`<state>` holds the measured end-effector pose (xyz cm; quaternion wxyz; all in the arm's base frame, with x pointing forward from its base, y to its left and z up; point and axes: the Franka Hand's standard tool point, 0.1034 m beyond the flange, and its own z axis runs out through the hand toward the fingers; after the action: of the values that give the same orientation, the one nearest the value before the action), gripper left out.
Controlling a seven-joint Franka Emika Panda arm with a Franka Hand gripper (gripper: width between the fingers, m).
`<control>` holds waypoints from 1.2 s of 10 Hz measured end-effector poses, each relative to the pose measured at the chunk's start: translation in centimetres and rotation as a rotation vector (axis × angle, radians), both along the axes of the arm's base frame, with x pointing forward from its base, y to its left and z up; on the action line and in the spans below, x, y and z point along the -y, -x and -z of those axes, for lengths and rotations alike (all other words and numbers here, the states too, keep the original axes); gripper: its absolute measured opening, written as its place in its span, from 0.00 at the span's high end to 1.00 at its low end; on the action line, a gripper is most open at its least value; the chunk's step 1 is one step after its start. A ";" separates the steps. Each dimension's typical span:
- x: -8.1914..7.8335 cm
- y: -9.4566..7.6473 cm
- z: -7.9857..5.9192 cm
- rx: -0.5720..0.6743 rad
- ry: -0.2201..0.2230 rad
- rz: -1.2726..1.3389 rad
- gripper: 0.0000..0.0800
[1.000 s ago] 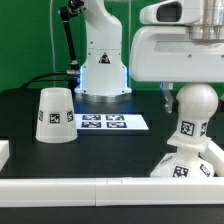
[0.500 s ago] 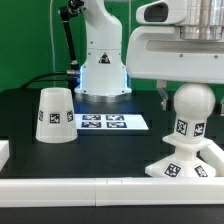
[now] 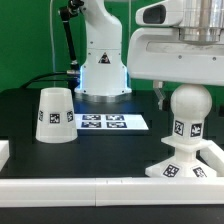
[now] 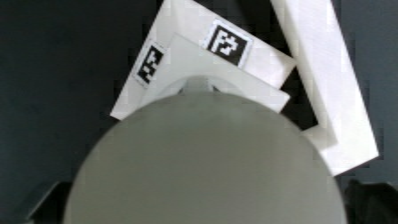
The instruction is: Assemble lamp
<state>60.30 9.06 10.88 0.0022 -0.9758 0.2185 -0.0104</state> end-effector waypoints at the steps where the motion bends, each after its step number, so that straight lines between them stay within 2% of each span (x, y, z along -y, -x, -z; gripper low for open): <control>1: -0.3 0.6 -0.3 -0.002 0.000 -0.023 0.13; 4: -1.2 4.4 -1.4 0.006 0.000 -0.068 0.13; 6: -0.6 7.1 -1.3 0.031 -0.004 -0.075 0.13; 10: -0.7 7.1 -1.0 0.024 -0.004 -0.078 0.13; 11: -0.3 7.3 -0.6 0.043 -0.003 -0.127 0.13; 12: 0.8 8.9 -0.1 0.059 -0.003 -0.170 0.13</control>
Offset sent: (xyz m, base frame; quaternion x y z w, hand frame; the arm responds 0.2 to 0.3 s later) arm -0.0585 0.0017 0.0204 -0.0037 0.0237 -0.0319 0.9992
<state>51.41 8.22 10.99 0.0113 -0.9901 0.1346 -0.0388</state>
